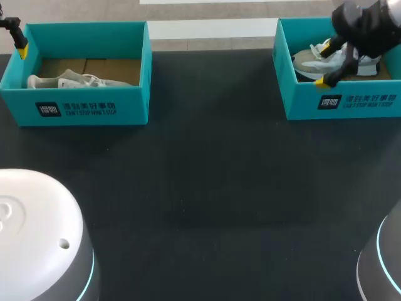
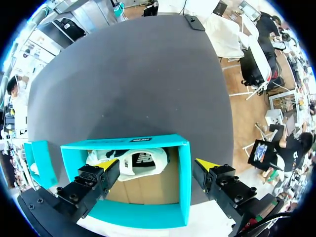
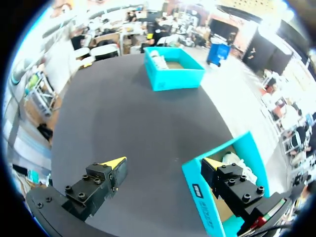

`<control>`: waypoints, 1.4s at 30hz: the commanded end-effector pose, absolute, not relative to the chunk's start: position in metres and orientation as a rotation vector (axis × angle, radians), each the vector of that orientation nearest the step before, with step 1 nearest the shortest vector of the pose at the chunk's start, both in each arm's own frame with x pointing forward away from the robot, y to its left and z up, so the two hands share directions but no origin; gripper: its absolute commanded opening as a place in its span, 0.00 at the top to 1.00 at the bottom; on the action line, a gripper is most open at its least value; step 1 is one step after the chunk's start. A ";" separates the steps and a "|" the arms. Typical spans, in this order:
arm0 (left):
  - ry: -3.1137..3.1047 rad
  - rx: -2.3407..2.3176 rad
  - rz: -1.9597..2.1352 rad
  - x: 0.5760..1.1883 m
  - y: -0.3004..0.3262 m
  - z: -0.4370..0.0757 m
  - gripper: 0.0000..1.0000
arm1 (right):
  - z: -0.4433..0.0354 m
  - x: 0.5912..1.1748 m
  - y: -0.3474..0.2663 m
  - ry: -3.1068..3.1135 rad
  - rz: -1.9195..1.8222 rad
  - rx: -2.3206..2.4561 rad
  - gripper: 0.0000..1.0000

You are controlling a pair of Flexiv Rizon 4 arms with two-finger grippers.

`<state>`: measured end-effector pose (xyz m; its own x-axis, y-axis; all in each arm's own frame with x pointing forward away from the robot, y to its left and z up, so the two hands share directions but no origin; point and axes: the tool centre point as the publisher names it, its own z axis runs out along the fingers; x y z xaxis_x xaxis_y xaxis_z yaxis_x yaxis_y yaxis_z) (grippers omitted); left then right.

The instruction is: Take the shoe out of the shoebox, open the shoe tongue, remove and reinsert the insole, then place the shoe into the shoebox

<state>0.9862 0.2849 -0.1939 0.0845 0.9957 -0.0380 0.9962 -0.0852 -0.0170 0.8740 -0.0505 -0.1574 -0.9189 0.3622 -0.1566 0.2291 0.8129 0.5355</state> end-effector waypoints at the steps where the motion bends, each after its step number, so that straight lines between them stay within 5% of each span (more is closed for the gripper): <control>1: 2.114 2.304 -0.059 0.986 0.285 -0.193 0.00 | -0.150 0.889 -0.062 2.413 0.622 1.006 0.00; 21: 2.114 2.304 -0.059 0.986 0.285 -0.193 0.00 | -0.150 0.889 -0.062 2.413 0.622 1.006 0.00; 42: 2.114 2.304 -0.059 0.986 0.285 -0.193 0.00 | -0.169 1.030 -0.188 2.031 0.561 1.650 0.00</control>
<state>0.9862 0.2850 -0.1937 0.0842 0.9957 -0.0379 0.9962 -0.0849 -0.0167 1.0025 -0.1793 -0.1592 -0.1693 0.9791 -0.1128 0.7779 0.2030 0.5947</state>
